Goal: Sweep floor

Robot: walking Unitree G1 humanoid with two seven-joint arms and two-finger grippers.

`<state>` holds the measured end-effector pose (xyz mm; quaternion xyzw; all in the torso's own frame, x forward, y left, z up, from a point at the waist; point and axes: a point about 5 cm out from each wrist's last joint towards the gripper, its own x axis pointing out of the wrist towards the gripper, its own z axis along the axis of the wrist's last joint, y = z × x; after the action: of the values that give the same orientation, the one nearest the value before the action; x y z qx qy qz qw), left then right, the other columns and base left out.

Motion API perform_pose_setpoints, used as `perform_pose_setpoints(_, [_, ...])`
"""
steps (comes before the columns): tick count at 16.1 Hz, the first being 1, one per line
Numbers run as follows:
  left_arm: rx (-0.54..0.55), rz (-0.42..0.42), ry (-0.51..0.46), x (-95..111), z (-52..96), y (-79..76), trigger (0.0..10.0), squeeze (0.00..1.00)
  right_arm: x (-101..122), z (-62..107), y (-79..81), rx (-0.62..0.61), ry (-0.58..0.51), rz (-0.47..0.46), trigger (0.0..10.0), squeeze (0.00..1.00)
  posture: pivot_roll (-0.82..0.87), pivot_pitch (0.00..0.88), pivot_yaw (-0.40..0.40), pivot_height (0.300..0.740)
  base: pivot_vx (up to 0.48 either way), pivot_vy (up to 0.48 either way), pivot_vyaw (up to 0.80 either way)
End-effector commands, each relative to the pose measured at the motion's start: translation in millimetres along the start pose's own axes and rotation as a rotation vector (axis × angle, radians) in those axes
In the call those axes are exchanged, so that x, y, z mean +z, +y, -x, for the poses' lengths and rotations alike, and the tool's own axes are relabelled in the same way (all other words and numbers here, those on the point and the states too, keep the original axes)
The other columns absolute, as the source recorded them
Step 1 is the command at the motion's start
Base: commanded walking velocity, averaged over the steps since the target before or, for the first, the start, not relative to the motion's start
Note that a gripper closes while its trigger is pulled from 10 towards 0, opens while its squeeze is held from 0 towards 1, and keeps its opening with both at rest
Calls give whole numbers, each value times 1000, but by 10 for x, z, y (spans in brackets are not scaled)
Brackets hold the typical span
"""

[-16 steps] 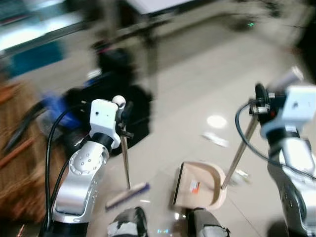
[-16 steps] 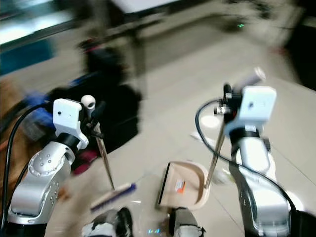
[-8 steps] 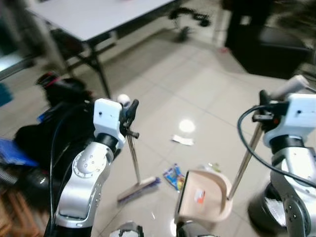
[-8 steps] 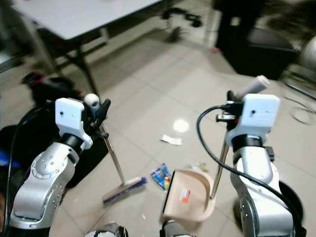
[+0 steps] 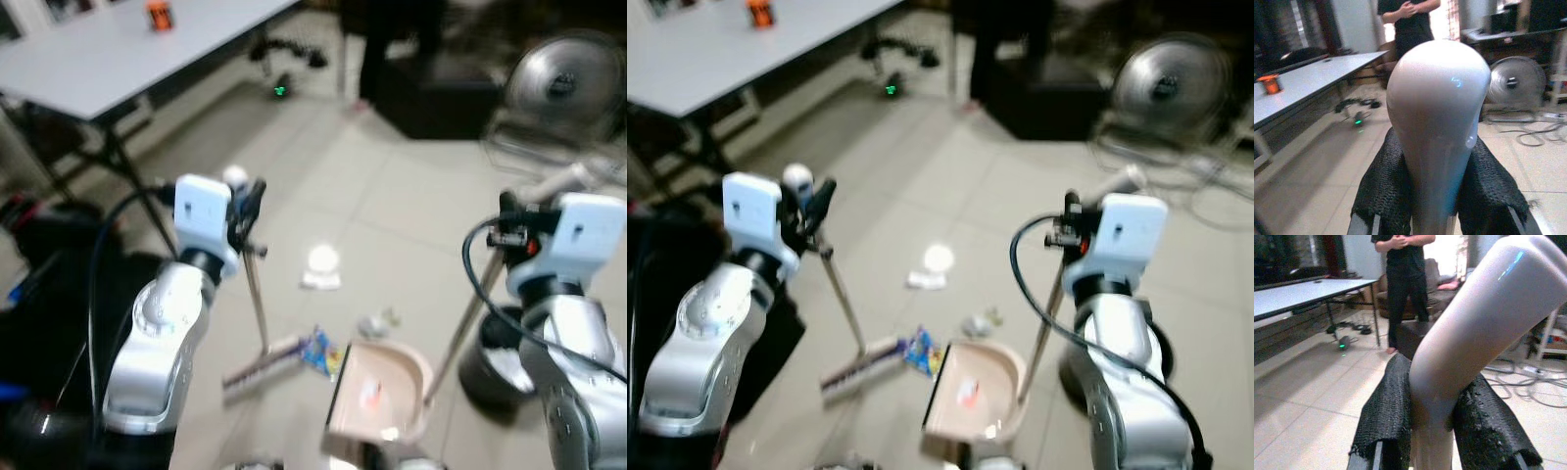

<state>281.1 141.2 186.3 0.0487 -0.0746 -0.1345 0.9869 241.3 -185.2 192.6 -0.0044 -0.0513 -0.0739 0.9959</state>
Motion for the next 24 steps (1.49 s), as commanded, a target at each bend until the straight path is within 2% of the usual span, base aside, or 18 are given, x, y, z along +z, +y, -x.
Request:
perform_pose_setpoints(1, [-7, -12, -19, 32, 4, 20, 10000, 0, 4, 23, 18, 7, 1, -8, 10000, 0, -49, 42, 70, 740, 0, 371, 0])
perform_pose_setpoints(7, [-22, -16, -20, 36, -64, 22, 10000, 0, -27, 27, -45, -28, 15, -12, 10000, 0, -47, 46, 85, 740, 0, 373, -435])
perform_pose_setpoints(9, [-44, 2, -2, 24, -48, -7, 10000, 0, -53, 33, -44, -38, 27, -18, 10000, 0, -46, 42, 89, 740, 0, -240, 0])
perform_pose_setpoints(10, [-61, -42, -10, 33, -40, -40, 10000, 0, -55, 34, -45, -41, 30, -20, 10000, 0, -44, 45, 89, 740, 0, -480, 0])
perform_pose_setpoints(12, [-56, -25, -6, 15, -41, -74, 10000, 0, -50, 19, -46, -36, 30, -1, 10000, 0, -43, 44, 88, 740, 0, -480, 0])
perform_pose_setpoints(14, [-26, 32, 25, -36, -37, -73, 10000, 0, -17, -17, -43, -10, 19, 55, 10000, 0, -46, 46, 82, 740, 0, 0, 0])
perform_pose_setpoints(18, [-28, 6, 1, -37, -3, -94, 10000, 0, 51, -94, -29, 36, 5, 93, 10000, 0, -43, 48, 63, 740, 0, 0, -308])
perform_pose_setpoints(21, [6, -4, -18, -15, -1, -84, 10000, 0, 82, -150, -42, 47, -6, 119, 10000, 0, -40, 50, 52, 740, 292, 0, -800])
perform_pose_setpoints(24, [5, -10, -21, -22, 2, -73, 10000, 0, 85, -179, -46, 46, -6, 135, 10000, 0, -41, 48, 55, 740, 375, 0, -138])
